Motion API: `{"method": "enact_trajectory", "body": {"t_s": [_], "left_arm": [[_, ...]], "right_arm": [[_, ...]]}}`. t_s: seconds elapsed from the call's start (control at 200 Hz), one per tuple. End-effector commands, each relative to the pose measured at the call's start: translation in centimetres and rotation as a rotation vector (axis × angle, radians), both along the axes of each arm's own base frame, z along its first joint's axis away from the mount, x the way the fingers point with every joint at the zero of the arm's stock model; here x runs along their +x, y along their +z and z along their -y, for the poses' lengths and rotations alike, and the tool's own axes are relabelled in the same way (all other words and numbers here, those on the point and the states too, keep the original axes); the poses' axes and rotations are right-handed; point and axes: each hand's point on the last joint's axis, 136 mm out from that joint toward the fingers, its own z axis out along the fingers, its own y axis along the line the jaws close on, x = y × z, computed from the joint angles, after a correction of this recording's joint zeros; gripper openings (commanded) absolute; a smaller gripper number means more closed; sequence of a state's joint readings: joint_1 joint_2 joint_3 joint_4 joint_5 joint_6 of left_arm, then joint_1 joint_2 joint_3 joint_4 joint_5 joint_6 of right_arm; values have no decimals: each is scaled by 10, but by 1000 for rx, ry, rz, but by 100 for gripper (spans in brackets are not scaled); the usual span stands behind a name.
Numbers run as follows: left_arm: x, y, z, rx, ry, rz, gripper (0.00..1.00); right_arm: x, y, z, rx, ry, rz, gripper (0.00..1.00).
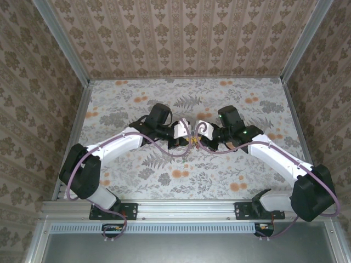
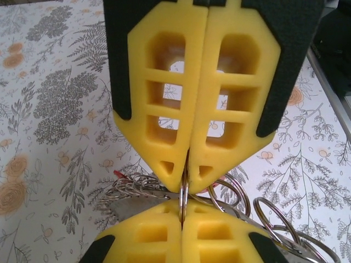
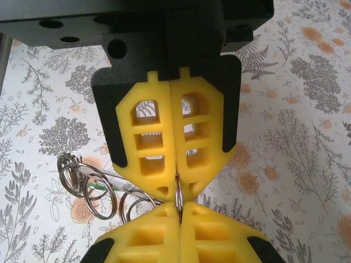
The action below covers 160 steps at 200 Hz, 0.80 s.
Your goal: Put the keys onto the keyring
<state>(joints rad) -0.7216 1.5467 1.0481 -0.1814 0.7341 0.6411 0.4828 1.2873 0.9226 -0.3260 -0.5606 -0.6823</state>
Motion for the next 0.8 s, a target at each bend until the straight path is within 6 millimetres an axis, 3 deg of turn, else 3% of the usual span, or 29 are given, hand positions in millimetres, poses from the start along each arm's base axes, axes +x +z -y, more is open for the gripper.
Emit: {"method": "enact_trajectory", "body": {"t_s": [0.0, 0.105, 0.235, 0.44, 0.62, 0.795], "left_arm": [[-1, 7, 8, -25, -24, 1, 0], [-7, 19, 7, -94, -55, -37, 0], [-15, 39, 3, -199, -119, -89, 0], [-18, 42, 2, -230, -151, -102, 0], [-18, 38, 3, -226, -152, -119, 0], [-17, 36, 2, -210, -136, -120, 0]], "right_arm": [[-1, 20, -11, 39, 51, 49, 0], [2, 9, -5, 59, 32, 23, 12], [6, -1, 4, 124, 14, -53, 17], [6, -10, 2, 151, 32, -70, 18], [9, 1, -3, 204, 33, -59, 18], [11, 9, -3, 217, 20, -42, 11]]}}
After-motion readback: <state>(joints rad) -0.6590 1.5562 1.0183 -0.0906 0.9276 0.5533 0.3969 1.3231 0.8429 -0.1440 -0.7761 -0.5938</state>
